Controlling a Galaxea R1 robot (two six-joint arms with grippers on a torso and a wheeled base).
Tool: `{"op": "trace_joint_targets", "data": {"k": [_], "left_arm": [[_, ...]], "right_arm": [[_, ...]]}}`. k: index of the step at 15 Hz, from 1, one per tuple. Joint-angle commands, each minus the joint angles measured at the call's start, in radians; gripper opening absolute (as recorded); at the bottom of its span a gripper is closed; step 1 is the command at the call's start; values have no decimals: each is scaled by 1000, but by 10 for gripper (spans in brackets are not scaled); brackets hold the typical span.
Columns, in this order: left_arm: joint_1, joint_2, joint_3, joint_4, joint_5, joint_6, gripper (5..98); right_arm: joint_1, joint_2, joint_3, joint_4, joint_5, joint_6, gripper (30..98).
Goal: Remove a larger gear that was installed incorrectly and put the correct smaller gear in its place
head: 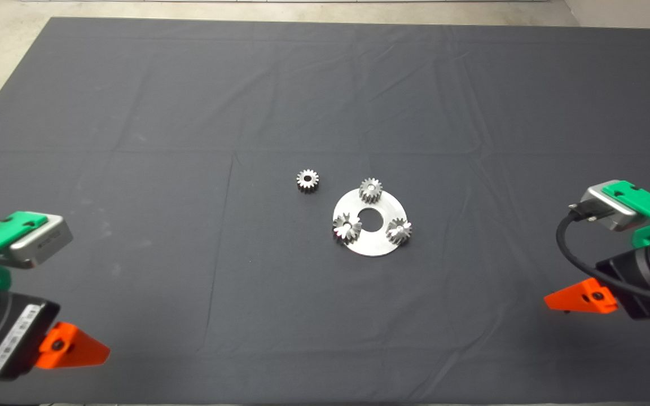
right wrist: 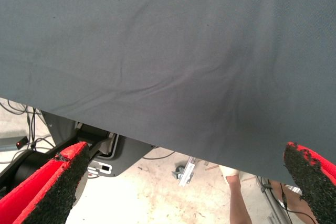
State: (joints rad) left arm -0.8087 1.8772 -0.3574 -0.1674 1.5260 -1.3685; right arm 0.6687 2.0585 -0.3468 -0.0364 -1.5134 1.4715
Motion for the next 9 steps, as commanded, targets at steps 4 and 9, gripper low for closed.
{"op": "trace_joint_targets", "data": {"k": [4,9], "left_arm": [[0,0,16,3,20,2,983],[-1,-5,26,3,22,6,983]], "right_arm": [[9,3,0,15,4,-10,977],[-8,162,-177,-81,9,-61,977]]}}
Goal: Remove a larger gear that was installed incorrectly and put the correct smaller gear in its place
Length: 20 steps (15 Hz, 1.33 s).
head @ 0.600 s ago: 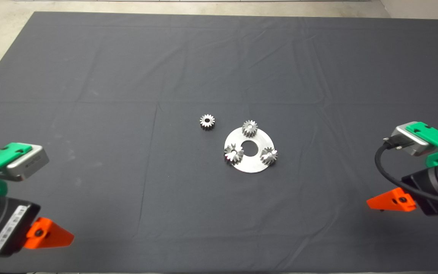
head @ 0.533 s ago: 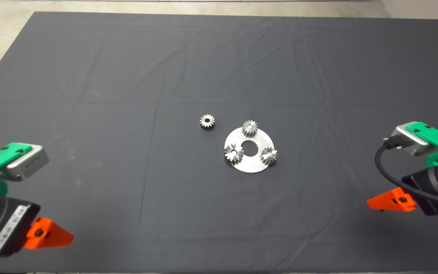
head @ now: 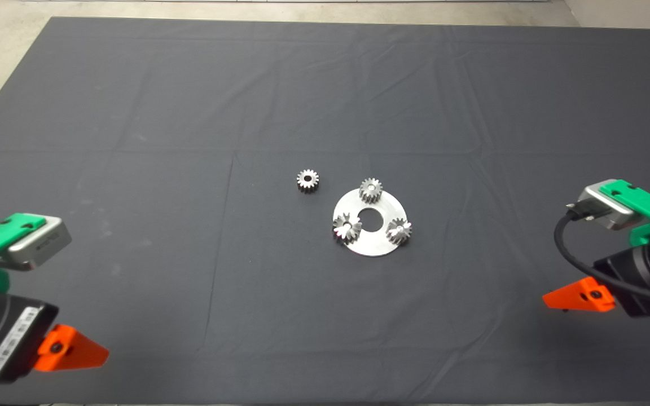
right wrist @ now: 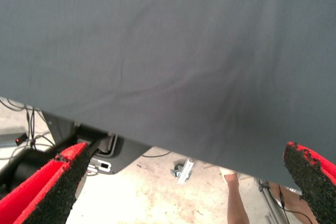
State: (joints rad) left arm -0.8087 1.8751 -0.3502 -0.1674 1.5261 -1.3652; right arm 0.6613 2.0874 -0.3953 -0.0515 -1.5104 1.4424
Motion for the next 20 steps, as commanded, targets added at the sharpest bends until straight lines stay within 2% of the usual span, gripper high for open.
{"op": "trace_joint_targets", "data": {"k": [1,3,6,8,9,11,15,18,20], "left_arm": [[-1,-4,28,3,22,6,983],[0,-14,28,3,22,8,983],[0,-38,30,3,19,11,983],[0,-53,30,3,19,11,983],[-1,-52,30,3,19,11,983],[-1,-49,30,3,19,12,983],[0,-49,30,3,17,23,983],[0,-49,30,3,17,23,983],[0,-50,30,3,17,23,983]], "right_arm": [[-3,199,-175,-87,6,-61,977],[-16,281,-248,-122,9,-91,977],[-68,329,-330,-151,18,-154,977],[-116,362,-389,-155,61,-190,977],[-135,385,-415,-165,68,-209,977],[-155,434,-461,-190,68,-227,977],[-157,486,-490,-223,70,-233,977],[-160,575,-522,-240,70,-310,977],[-184,607,-551,-249,70,-341,977]]}}
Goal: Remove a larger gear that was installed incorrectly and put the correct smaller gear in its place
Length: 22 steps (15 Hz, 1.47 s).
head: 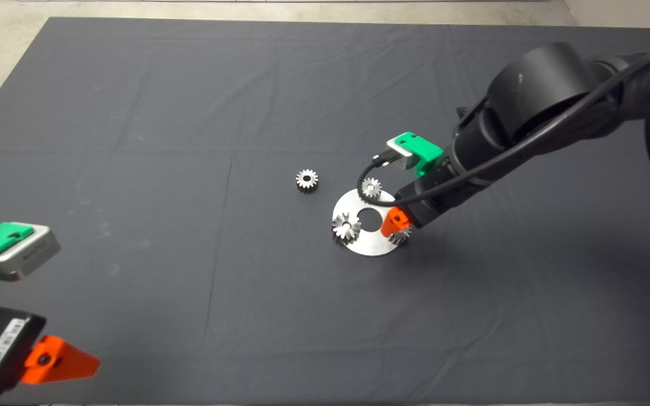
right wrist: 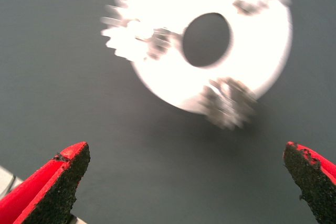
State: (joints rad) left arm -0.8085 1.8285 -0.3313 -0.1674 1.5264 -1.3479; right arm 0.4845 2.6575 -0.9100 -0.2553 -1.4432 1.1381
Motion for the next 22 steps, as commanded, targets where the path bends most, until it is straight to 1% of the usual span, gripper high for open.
{"op": "trace_joint_targets", "data": {"k": [1,5,10,13,16,18,20,22], "left_arm": [[-1,-4,11,3,17,6,983],[0,-4,11,3,17,6,983],[0,-2,11,3,17,7,983],[0,-2,11,5,17,6,983],[0,-5,11,5,17,6,983],[0,-7,11,5,17,6,983],[0,-7,12,5,17,6,983],[0,-8,19,5,17,6,983]], "right_arm": [[-21,52,-52,-61,4,-44,977],[-90,129,-70,-179,0,-46,977],[-128,149,-80,-276,1,-44,977],[-152,167,-88,-343,-8,-47,977],[-165,166,-95,-360,-9,-46,977],[-181,166,-123,-367,-7,-46,977],[-185,166,-127,-400,-8,-44,977],[-188,166,-127,-412,-8,-44,977]]}}
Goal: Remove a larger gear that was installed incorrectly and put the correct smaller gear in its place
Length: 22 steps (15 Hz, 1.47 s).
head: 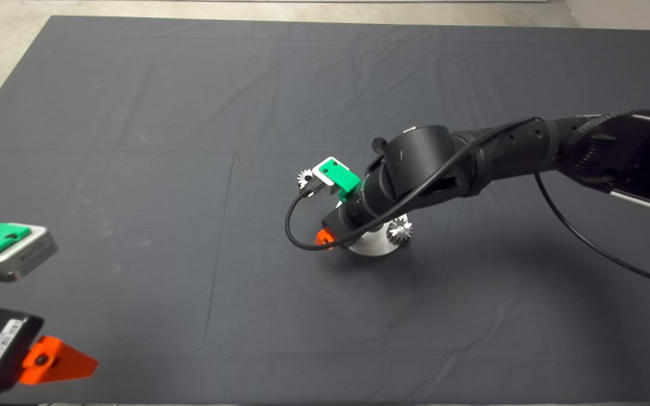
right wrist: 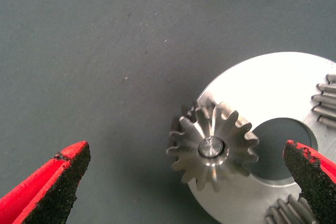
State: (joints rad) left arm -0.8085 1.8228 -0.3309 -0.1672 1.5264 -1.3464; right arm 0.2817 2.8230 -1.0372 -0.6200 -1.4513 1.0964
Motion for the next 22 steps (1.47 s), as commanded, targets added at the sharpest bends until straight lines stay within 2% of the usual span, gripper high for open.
{"op": "trace_joint_targets", "data": {"k": [1,14,17,22], "left_arm": [[0,-3,18,5,17,4,983],[0,-12,21,5,17,4,983],[0,-33,26,5,17,6,983],[0,-32,29,3,17,9,983]], "right_arm": [[14,0,-1,-47,1,-1,977],[-24,-3,-29,-86,0,-1,977],[-42,-1,-30,-99,0,-3,977],[-53,-1,-32,-102,0,-4,938]]}}
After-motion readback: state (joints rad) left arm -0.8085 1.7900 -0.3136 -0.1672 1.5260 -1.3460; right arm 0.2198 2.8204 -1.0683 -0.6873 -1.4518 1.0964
